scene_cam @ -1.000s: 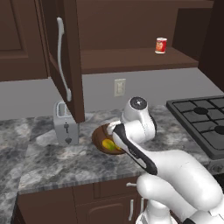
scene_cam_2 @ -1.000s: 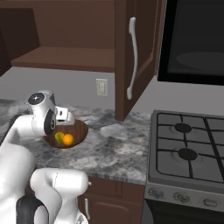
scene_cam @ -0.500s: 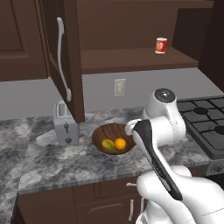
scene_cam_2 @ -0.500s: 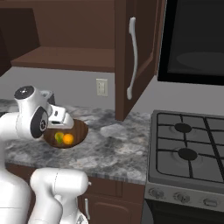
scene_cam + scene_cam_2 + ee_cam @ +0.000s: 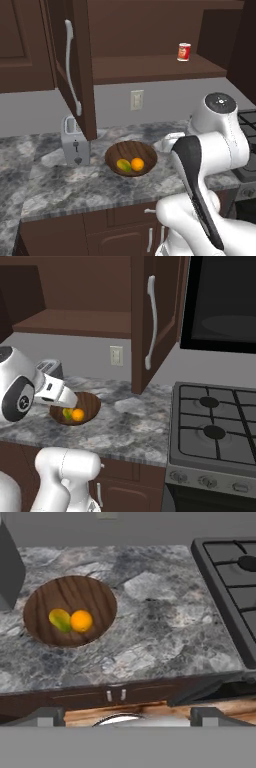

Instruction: Open the cabinet. Pick the orange and mango from the cabinet and place them into the bowl. Then close the cabinet.

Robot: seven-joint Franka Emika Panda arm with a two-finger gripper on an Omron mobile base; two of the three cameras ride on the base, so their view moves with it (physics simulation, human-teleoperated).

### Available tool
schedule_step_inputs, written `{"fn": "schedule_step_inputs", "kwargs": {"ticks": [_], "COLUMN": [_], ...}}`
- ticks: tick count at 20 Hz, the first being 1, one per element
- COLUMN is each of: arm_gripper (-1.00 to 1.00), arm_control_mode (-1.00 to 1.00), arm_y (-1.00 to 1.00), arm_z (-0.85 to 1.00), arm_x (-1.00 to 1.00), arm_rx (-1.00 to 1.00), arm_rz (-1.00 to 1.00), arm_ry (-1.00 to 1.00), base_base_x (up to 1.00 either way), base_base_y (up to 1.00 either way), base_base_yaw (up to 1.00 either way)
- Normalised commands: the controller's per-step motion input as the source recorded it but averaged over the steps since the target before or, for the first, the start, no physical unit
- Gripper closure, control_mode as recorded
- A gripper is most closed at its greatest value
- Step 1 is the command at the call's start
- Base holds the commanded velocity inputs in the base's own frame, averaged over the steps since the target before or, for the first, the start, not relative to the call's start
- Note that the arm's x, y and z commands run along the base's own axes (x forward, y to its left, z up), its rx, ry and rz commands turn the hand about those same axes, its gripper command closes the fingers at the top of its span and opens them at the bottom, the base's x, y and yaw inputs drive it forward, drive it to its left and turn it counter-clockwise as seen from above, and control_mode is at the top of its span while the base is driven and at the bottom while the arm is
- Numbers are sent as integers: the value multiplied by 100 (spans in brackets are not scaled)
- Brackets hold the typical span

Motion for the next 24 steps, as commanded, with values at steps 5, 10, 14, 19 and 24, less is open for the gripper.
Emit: {"fn": "schedule_step_inputs", "kwargs": {"ticks": [5, 10, 14, 19, 24], "arm_gripper": [-100, -100, -100, -100, -100], "arm_control_mode": [-100, -100, -100, -100, -100], "arm_y": [-37, -25, -23, -33, -40], "arm_z": [69, 52, 25, 11, 1], "arm_x": [-65, -66, -52, -23, -3], "arm_rx": [0, 3, 1, 4, 7], "arm_rz": [-11, -11, -12, -6, -1], "arm_ry": [0, 0, -2, -8, -9], "base_base_x": [0, 0, 0, 0, 0], "base_base_y": [0, 0, 0, 0, 0], "base_base_yaw": [0, 0, 0, 0, 0]}}
